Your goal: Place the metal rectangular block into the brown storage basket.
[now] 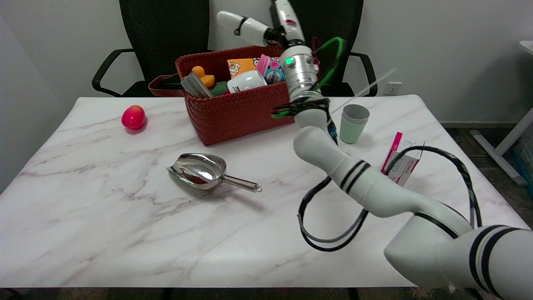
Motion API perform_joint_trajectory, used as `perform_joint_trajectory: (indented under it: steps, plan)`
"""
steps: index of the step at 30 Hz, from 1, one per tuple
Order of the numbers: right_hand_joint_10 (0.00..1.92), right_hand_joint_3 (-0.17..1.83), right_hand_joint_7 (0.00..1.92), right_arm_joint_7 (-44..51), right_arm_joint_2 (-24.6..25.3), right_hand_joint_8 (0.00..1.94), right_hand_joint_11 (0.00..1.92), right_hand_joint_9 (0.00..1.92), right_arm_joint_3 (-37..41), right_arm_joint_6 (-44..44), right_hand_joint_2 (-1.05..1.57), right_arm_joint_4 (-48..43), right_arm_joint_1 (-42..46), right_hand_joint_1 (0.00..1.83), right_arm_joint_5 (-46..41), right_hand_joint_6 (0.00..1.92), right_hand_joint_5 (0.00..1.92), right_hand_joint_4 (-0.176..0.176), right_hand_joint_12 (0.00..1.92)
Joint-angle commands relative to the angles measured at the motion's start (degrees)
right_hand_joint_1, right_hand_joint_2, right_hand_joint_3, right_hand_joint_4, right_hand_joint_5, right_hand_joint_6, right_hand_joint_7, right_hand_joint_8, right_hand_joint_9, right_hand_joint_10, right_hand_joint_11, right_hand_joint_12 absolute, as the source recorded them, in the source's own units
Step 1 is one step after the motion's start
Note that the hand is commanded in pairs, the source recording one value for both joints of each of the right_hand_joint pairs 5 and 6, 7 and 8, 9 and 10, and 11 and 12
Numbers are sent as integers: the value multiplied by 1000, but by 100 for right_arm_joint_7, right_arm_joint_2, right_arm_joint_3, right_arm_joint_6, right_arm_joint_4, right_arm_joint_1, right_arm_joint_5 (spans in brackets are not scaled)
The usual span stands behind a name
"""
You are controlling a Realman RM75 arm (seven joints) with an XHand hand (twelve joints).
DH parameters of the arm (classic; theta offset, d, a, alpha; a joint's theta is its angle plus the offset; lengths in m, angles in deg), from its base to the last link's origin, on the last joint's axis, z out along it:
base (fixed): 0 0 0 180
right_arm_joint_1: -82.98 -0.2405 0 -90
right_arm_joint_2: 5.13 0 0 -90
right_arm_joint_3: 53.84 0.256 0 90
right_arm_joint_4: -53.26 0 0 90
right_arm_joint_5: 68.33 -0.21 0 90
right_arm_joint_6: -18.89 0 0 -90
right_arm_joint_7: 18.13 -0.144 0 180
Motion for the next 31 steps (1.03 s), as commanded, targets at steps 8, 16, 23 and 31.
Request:
perform_joint_trajectory:
  steps: [8,16,23,31]
  plan:
    - [48,-175,0,513,-1284,0,126,48,143,1948,666,-3367,2684,871,-263,0,0,0,126]
    - [50,-175,0,489,-1266,0,138,50,141,2090,669,-3503,3339,917,264,0,0,0,138]
    - [53,-175,0,465,-1236,0,142,53,83,2649,673,-3572,3863,924,542,0,0,0,142]
    - [57,-175,0,465,-1248,0,147,57,-100,2769,668,-3694,4124,926,723,0,0,0,147]
